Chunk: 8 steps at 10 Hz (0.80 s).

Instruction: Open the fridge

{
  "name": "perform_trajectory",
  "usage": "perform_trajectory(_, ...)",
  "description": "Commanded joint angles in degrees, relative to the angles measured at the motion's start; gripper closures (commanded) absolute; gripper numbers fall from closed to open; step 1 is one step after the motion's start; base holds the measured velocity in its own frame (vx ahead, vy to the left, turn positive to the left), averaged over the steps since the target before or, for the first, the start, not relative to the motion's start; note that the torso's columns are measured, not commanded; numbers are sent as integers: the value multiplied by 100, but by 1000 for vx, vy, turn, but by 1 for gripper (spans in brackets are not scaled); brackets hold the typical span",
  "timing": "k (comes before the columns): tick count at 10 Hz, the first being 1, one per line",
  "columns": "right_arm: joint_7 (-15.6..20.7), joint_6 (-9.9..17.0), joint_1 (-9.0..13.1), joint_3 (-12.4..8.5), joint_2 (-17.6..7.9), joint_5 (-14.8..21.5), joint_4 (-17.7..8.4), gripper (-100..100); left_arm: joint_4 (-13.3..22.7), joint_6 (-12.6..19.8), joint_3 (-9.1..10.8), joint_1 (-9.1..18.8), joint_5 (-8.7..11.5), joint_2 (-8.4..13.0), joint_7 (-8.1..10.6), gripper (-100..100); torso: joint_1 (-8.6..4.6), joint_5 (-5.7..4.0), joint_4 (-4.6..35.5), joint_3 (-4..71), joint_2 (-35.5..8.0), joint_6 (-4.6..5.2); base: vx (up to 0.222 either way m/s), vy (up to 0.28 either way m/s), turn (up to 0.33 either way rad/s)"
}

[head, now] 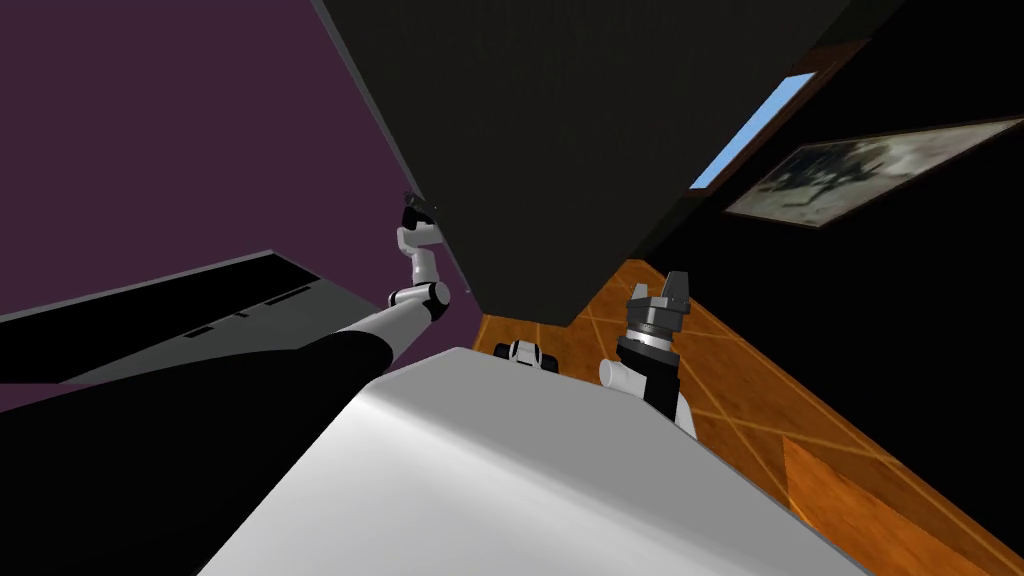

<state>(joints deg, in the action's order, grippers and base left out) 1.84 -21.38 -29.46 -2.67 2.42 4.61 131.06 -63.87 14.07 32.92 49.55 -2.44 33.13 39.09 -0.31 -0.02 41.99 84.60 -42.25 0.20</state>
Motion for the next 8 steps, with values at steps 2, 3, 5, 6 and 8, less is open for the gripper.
perform_trajectory(2, 0, 0, 0, 0, 0, 0, 0, 0, 136, 24, -345, 172, 79, -218, -63, 100, 32, -2, 6, 10, 8, -21, -258, -52, -145)
perform_trajectory(3, 0, 0, 0, 0, 0, 0, 0, 0, 136, 45, -446, 217, 116, -276, -72, 100, 26, 1, 3, 13, 18, -26, -247, -79, -135)
perform_trajectory(5, 0, 0, 0, 0, 0, 0, 0, 0, 137, 88, -646, 307, 189, -391, -91, 100, 17, -14, 9, 17, 19, -31, -233, -67, -148)
perform_trajectory(6, 0, 0, 0, 0, 0, 0, 0, 0, 138, 110, -747, 352, 226, -449, -100, 100, 8, -10, 1, 14, 20, -29, -260, -72, -141)
perform_trajectory(8, 0, 0, 0, 0, 0, 0, 0, 0, 140, 74, -744, 405, 255, -496, -41, 100, 5, -17, -1, 18, 24, -25, -185, -57, -102)
